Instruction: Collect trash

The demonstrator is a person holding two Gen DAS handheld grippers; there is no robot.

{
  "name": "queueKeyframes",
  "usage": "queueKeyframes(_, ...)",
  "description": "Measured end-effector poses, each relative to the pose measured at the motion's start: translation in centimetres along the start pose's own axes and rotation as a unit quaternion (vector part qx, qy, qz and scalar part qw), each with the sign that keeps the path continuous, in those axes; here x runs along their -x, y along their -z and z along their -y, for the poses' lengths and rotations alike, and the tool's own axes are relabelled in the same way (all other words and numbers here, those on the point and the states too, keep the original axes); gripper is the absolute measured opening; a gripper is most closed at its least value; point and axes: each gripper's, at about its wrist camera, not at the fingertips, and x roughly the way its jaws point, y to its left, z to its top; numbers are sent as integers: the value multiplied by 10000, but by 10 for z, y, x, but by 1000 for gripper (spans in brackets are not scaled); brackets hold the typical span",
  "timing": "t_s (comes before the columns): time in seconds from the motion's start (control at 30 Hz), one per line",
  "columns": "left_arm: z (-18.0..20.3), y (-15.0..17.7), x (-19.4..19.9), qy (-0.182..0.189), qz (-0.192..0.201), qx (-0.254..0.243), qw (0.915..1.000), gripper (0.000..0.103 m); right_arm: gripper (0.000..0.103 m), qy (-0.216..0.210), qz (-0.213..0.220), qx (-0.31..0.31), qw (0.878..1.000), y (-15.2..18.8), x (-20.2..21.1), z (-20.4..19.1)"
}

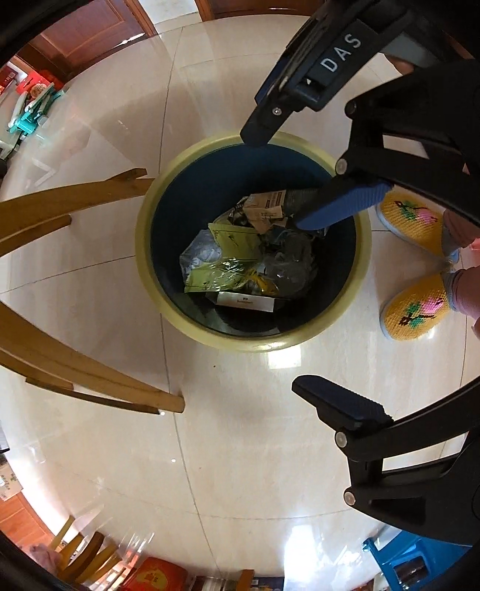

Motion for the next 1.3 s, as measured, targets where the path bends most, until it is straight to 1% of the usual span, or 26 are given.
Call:
queueKeyframes(0.1, -3, -1, 14, -5, 129, 7, 9999, 79, 59, 1, 143, 101, 9998, -2, 9, -3)
queueKeyframes(0.27, -9, -6, 42, -4, 234, 137, 9996, 79, 59, 27, 362, 313, 9988, -5, 35, -13)
queueKeyframes(0.43, -19, -9, 87, 1, 258, 303, 9992, 79, 59, 1, 533, 504, 9973, -8, 83, -28)
queueKeyframes(0.73, -25, -19, 215, 18, 528, 477, 9975, 79, 60, -93, 769, 821, 9936, -21, 198, -63)
queueKeyframes(0.83, -25, -25, 260, -5, 659, 454, 9968, 79, 64, -120, 838, 888, 9924, -30, 239, -73)
queueKeyframes(1.07, -24, -49, 368, -12, 1086, 446, 9931, 79, 65, -125, 1086, 1052, 9884, -56, 339, -98)
queueKeyframes(1.13, -24, -56, 397, -3, 1228, 447, 9914, 79, 68, -120, 1171, 1095, 9870, -62, 361, -104)
queueKeyframes(1.3, -26, -72, 449, -99, 1495, 374, 9880, 79, 70, -132, 1400, 1170, 9831, -79, 416, -117)
